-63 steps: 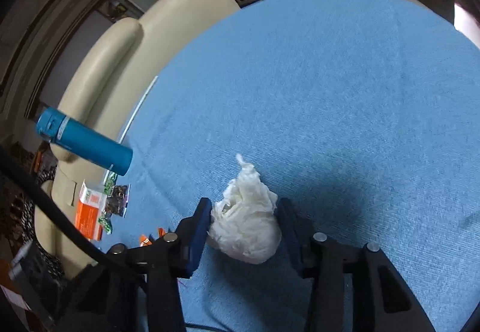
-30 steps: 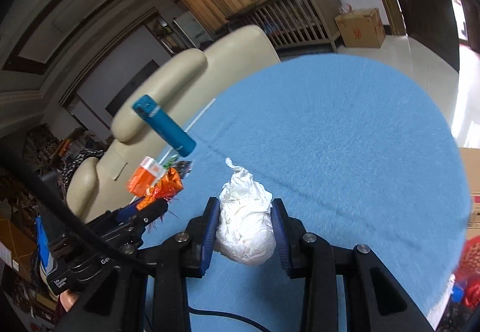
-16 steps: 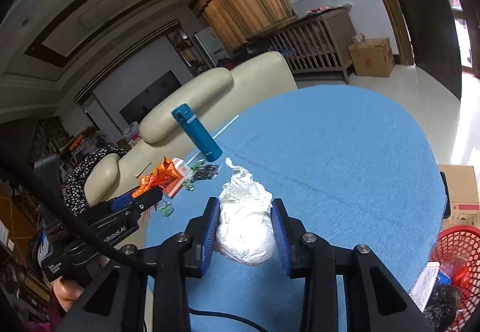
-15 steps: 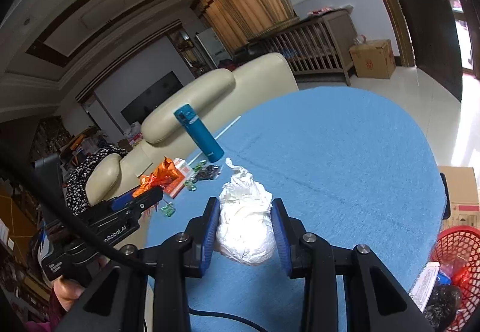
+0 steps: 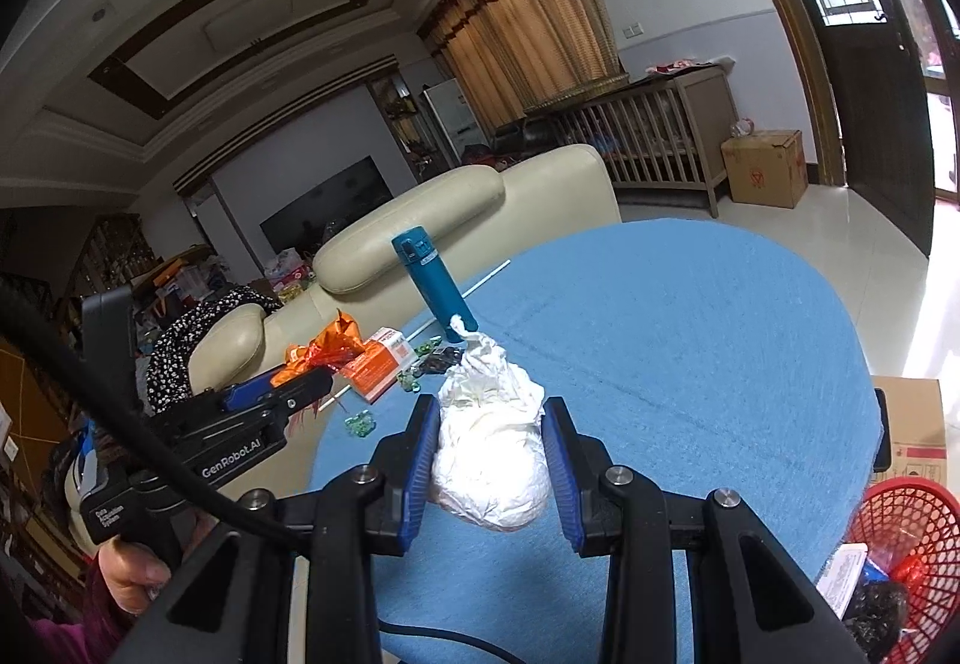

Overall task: Collect trash
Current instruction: 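Lift the tissue ball and orange bundle above the table with both tools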

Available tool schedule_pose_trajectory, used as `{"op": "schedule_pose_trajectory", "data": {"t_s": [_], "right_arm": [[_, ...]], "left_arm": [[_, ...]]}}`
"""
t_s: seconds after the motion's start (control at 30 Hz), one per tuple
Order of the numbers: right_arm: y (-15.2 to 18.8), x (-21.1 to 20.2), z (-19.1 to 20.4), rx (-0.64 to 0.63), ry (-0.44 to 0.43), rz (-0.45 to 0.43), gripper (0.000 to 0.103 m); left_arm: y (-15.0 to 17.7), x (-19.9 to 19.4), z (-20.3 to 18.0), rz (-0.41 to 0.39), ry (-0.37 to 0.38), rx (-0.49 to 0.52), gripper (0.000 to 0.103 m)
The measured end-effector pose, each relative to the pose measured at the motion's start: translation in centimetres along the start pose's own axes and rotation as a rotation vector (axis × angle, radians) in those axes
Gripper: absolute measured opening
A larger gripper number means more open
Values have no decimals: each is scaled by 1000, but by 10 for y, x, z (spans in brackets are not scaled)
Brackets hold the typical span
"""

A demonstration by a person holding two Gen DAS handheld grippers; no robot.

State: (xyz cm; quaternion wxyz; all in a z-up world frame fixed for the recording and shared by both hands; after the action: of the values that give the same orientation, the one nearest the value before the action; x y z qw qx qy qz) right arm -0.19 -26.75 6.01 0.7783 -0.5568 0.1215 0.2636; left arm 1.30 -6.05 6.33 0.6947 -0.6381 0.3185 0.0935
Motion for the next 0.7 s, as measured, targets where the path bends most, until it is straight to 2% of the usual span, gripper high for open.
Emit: {"op": "schedule_pose_trajectory", "data": {"t_s": [0.7], "right_arm": [[10,-26,-2,20,-24,-27,38]], "left_arm": [[2,-20,-12,-31,-27,27,45]]}}
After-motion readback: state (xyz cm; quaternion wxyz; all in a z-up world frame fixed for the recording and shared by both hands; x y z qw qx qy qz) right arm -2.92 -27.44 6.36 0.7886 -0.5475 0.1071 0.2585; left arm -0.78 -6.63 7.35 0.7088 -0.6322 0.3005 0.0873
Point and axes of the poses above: each gripper's, at about its wrist camera, not at the fingertips, and x roughly the way its jaws point, z to its left, y to its underside, the point moved 4 cm from there along x, roughly the way its jaws point, and after that the axes turned 10 degrees about y, right-handed, at the moved point
